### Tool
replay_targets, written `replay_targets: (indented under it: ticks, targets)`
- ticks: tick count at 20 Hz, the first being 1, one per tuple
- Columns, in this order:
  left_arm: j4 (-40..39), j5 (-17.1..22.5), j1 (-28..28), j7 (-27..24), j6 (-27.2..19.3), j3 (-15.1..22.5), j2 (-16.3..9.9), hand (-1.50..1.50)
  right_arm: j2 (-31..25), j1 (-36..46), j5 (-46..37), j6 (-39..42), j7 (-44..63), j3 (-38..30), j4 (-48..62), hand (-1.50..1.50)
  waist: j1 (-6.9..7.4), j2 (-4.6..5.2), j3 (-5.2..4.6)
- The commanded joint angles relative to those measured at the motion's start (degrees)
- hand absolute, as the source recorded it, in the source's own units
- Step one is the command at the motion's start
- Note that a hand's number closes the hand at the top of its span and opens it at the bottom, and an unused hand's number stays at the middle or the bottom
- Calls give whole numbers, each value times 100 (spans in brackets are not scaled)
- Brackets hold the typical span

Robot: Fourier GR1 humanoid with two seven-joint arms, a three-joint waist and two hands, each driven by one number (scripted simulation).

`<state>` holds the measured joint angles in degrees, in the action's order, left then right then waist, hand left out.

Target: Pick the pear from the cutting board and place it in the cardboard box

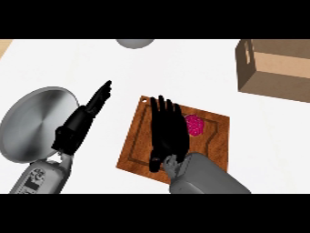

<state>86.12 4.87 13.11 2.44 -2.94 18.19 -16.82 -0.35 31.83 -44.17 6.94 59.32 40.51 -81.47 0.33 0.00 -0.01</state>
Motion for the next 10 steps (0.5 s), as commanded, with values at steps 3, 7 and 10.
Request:
replay_targets:
  ticks: [3, 7, 10]
  targets:
    - [21, -54, 93, 138, 307, -370, -2, 0, 34, 165, 273, -103, 169, -7, 446, -150, 10, 2, 0]
    - [175, -354, -160, 89, 207, -219, 258, 0, 34, 143, 395, -344, 315, 255, 683, -150, 21, 1, 0]
    - [219, -262, -221, 103, 485, -453, 188, 0, 34, -60, 244, -136, -119, -67, 792, -150, 5, -1, 1]
